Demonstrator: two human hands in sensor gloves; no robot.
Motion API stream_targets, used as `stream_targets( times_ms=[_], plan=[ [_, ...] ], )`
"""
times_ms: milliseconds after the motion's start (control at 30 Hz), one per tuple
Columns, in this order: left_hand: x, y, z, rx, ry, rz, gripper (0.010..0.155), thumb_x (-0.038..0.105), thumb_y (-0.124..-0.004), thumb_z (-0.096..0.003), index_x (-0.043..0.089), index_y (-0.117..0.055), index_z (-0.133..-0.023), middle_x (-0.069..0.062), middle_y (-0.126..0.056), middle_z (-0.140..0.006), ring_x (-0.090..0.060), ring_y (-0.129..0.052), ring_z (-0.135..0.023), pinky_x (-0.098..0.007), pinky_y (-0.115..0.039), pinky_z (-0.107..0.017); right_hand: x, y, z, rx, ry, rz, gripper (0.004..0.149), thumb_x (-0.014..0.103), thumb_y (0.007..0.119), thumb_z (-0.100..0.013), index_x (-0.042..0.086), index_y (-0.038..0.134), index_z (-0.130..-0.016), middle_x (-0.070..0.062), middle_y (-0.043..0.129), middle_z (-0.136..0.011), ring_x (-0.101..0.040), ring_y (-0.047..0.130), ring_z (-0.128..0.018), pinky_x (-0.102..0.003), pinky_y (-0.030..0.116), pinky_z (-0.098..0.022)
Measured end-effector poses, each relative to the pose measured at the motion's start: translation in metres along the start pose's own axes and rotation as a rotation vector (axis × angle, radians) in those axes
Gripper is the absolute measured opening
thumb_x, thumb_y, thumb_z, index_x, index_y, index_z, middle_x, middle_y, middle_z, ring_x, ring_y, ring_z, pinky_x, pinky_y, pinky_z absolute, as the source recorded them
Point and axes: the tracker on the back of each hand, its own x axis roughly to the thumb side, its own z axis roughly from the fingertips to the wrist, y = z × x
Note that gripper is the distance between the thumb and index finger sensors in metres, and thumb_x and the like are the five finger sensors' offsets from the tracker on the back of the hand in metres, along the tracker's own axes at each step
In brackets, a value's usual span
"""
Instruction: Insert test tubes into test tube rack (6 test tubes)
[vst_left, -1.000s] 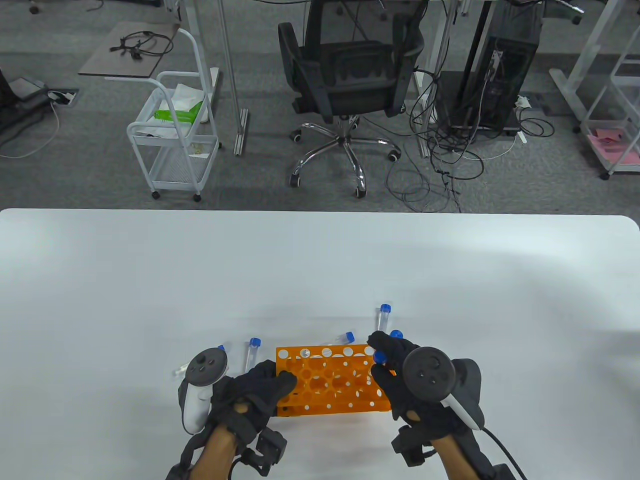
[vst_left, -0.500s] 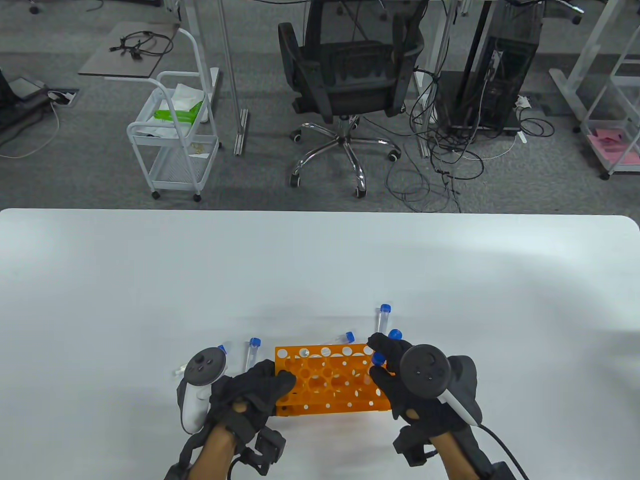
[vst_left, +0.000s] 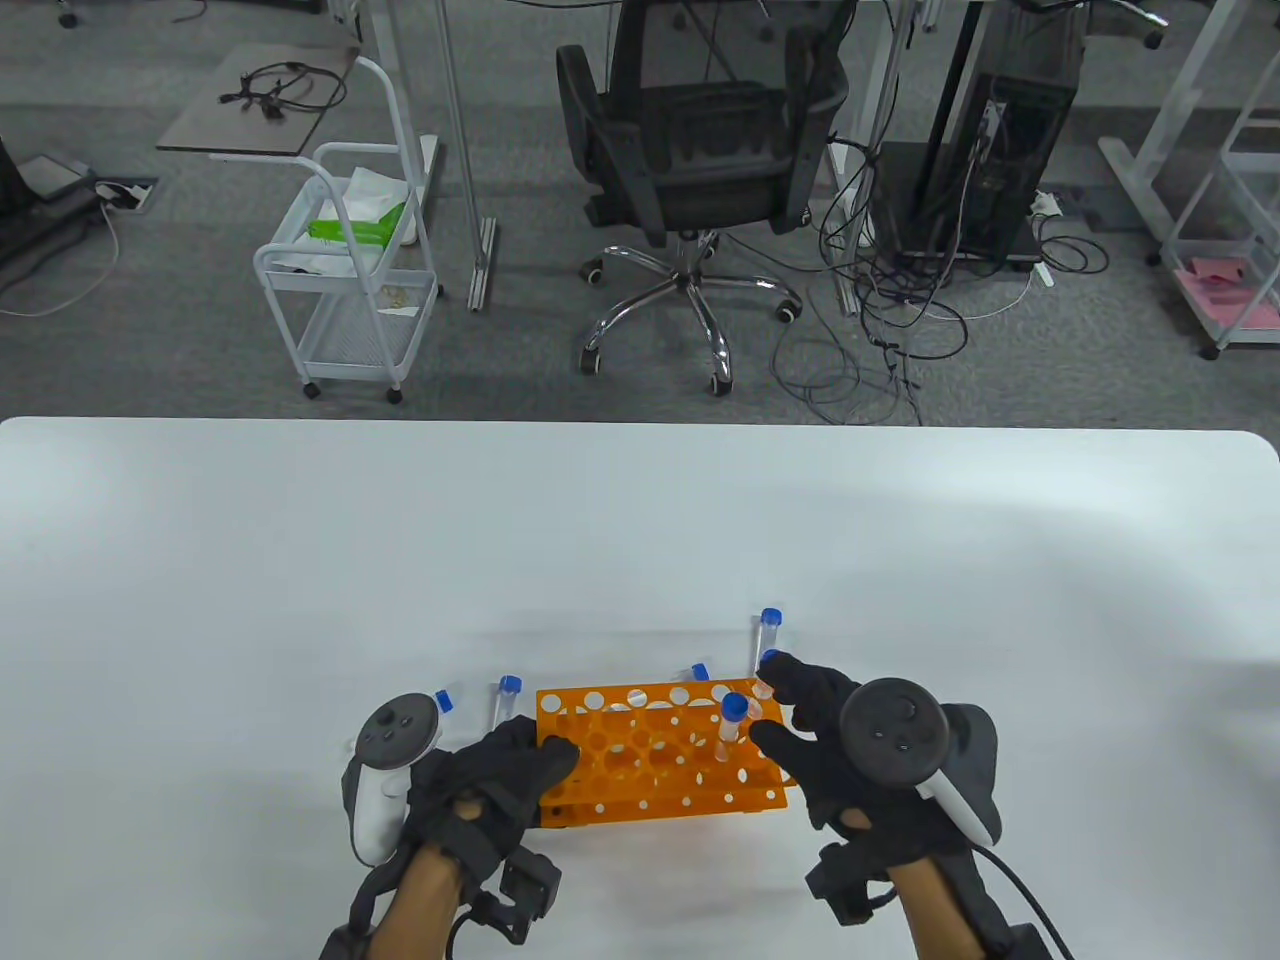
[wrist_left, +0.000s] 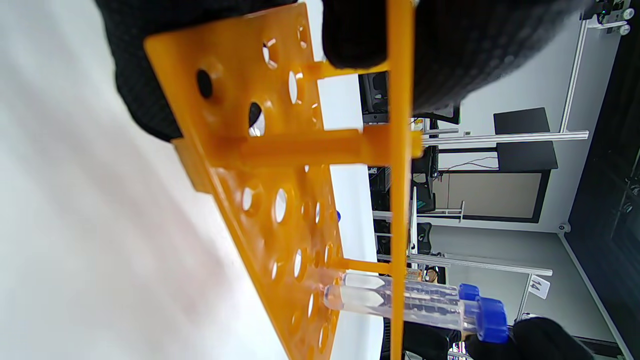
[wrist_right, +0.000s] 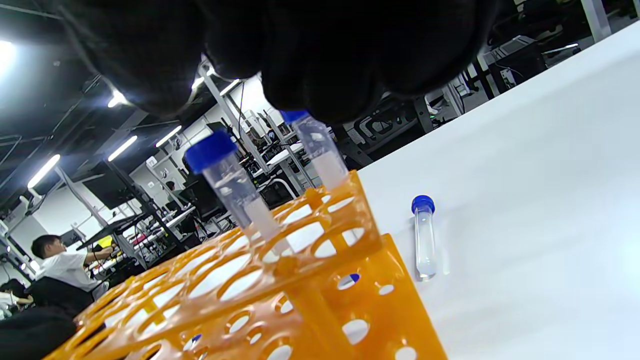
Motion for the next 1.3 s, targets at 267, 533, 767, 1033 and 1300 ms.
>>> stream_targets(
  times_ms=[267, 533, 767, 1033, 1300],
  plan=[
    [0.001, 0.006, 0.003, 0.017, -0.010, 0.026, 0.044, 0.042, -0.083, -0.0432, 0.016, -0.072, -0.076, -0.028, -0.045, -0.106, -0.042, -0.090, -0.075, -0.046, -0.093, -0.048, -0.023, -0.012, -0.031, -0.022, 0.164, -0.131, 0.062, 0.056, 0.081, -0.044, 0.032, 0.064, -0.099, 0.001, 0.075, -0.102, -0.023, 0.090, -0.083, -0.040, 0.082, -0.059],
    [0.000, 0.017, 0.003, 0.041, -0.005, 0.058, 0.044, 0.043, -0.083, -0.0433, 0.016, -0.072, -0.077, -0.028, -0.045, -0.106, -0.042, -0.090, -0.075, -0.046, -0.093, -0.048, -0.038, -0.009, -0.097, 0.038, 0.286, -0.094, 0.053, 0.048, 0.080, -0.046, 0.032, 0.070, -0.096, 0.001, 0.081, -0.098, -0.021, 0.096, -0.077, -0.037, 0.087, -0.055],
    [-0.001, 0.024, 0.006, 0.054, -0.008, 0.078, 0.044, 0.043, -0.083, -0.0434, 0.016, -0.072, -0.077, -0.028, -0.045, -0.106, -0.042, -0.090, -0.075, -0.046, -0.093, -0.048, -0.060, 0.036, -0.150, 0.088, 0.417, 0.138, 0.048, 0.054, 0.081, -0.044, 0.038, 0.079, -0.089, 0.007, 0.091, -0.089, -0.020, 0.099, -0.069, -0.040, 0.086, -0.050],
    [-0.002, 0.027, 0.006, 0.052, -0.009, 0.085, 0.044, 0.043, -0.083, -0.0435, 0.016, -0.072, -0.077, -0.028, -0.045, -0.106, -0.042, -0.090, -0.075, -0.046, -0.093, -0.048, -0.077, 0.085, -0.183, 0.138, 0.506, 0.375, 0.061, 0.064, 0.083, -0.037, 0.038, 0.076, -0.091, 0.008, 0.093, -0.082, -0.019, 0.098, -0.064, -0.042, 0.084, -0.049],
    [-0.001, 0.030, 0.008, 0.048, -0.023, 0.095, 0.044, 0.043, -0.083, -0.0435, 0.017, -0.072, -0.077, -0.028, -0.045, -0.106, -0.041, -0.090, -0.075, -0.046, -0.093, -0.048, -0.070, 0.106, -0.189, 0.080, 0.505, 0.473, 0.053, 0.051, 0.094, -0.035, 0.035, 0.083, -0.084, 0.007, 0.098, -0.071, -0.017, 0.101, -0.054, -0.042, 0.085, -0.045]
  ],
)
